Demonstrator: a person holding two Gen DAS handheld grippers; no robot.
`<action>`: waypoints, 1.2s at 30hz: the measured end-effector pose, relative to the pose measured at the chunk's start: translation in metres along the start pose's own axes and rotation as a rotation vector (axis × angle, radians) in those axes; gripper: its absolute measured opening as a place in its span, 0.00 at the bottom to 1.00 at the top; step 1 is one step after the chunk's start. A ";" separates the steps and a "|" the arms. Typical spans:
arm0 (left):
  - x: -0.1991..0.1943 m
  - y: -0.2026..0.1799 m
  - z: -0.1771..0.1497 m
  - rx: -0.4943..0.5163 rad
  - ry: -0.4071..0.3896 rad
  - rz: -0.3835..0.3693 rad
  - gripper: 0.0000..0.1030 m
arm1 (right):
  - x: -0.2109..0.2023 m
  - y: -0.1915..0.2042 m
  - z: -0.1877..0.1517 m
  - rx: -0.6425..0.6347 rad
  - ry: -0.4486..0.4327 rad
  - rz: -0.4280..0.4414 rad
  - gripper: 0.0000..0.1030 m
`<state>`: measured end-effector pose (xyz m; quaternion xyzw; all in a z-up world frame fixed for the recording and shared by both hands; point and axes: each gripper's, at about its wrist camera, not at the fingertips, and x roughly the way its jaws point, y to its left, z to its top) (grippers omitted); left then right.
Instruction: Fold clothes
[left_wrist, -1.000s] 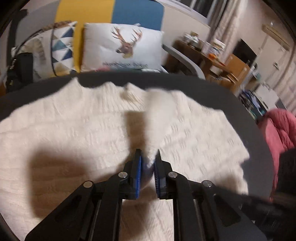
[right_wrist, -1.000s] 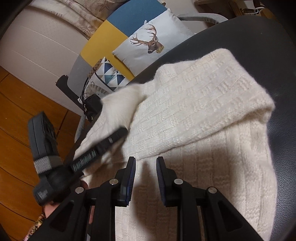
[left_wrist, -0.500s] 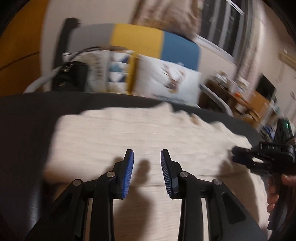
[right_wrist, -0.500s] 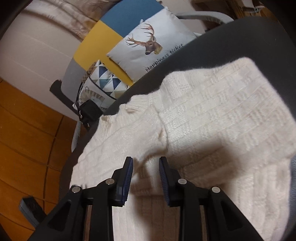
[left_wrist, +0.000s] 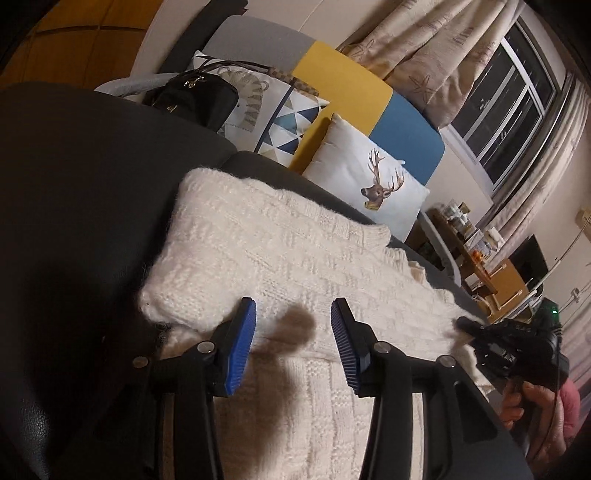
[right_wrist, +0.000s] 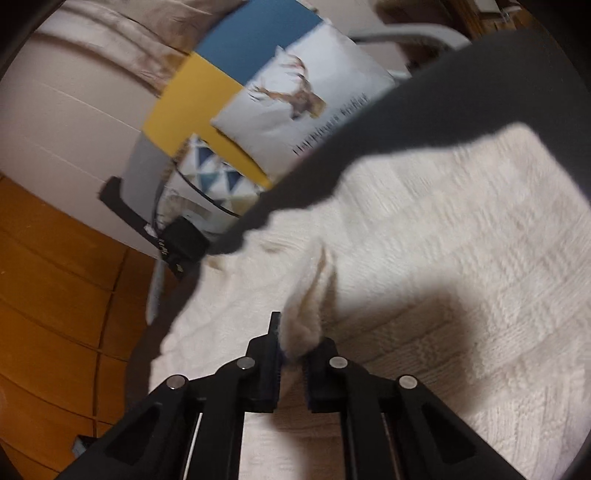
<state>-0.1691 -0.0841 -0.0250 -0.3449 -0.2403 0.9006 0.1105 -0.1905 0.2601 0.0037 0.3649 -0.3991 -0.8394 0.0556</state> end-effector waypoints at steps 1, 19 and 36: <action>-0.003 0.001 -0.001 -0.005 -0.015 -0.004 0.44 | -0.008 0.004 0.001 -0.012 -0.026 0.013 0.07; -0.050 0.016 -0.011 -0.038 -0.152 0.004 0.45 | -0.029 -0.036 0.007 -0.056 -0.116 -0.271 0.23; 0.003 -0.003 0.007 0.067 0.085 -0.012 0.46 | 0.028 0.029 -0.037 -0.552 0.062 -0.304 0.21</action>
